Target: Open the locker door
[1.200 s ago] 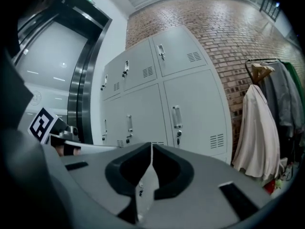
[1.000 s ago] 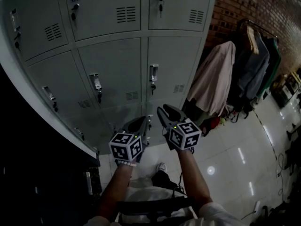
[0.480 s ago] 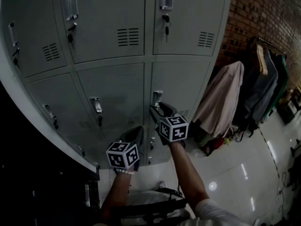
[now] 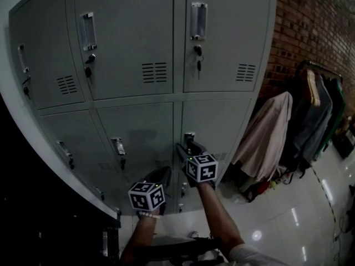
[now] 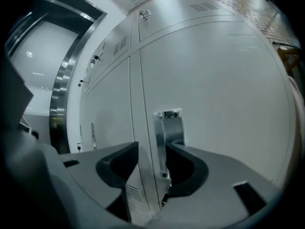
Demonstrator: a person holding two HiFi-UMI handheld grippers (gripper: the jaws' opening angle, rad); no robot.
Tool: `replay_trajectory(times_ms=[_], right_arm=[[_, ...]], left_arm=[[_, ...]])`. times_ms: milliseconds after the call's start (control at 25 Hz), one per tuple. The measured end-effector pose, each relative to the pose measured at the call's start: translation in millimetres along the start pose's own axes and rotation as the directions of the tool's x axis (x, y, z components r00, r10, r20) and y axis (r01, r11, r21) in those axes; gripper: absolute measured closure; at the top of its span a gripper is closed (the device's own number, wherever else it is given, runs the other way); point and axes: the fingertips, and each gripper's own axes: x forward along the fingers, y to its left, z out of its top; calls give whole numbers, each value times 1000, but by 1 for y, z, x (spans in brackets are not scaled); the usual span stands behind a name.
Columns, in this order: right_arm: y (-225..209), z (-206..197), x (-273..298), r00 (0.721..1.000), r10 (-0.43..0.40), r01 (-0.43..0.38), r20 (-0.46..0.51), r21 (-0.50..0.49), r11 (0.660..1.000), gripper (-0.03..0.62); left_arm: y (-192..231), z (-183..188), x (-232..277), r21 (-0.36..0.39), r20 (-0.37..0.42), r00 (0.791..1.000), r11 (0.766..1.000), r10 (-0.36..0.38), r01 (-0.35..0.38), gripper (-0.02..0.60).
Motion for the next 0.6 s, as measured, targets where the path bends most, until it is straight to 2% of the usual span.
replay_trajectory(times_ms=[280,440,600], right_arm=[[11,-2,-22,1000,-3,2,-11,-31,1000,411],[16,-5,-49,999,-54,54,-3,-75,996,437],[17,-9,-78,995,-96,97,15,-78,992,453]], left_arm=[[-6,0,-8,12,-8,1000,1000,-10,10,586],[-16,-8,-18,15,-21,999,999,-32,32,587],[-29,-24,-34,-5,-37,998,998,-60,60,586]])
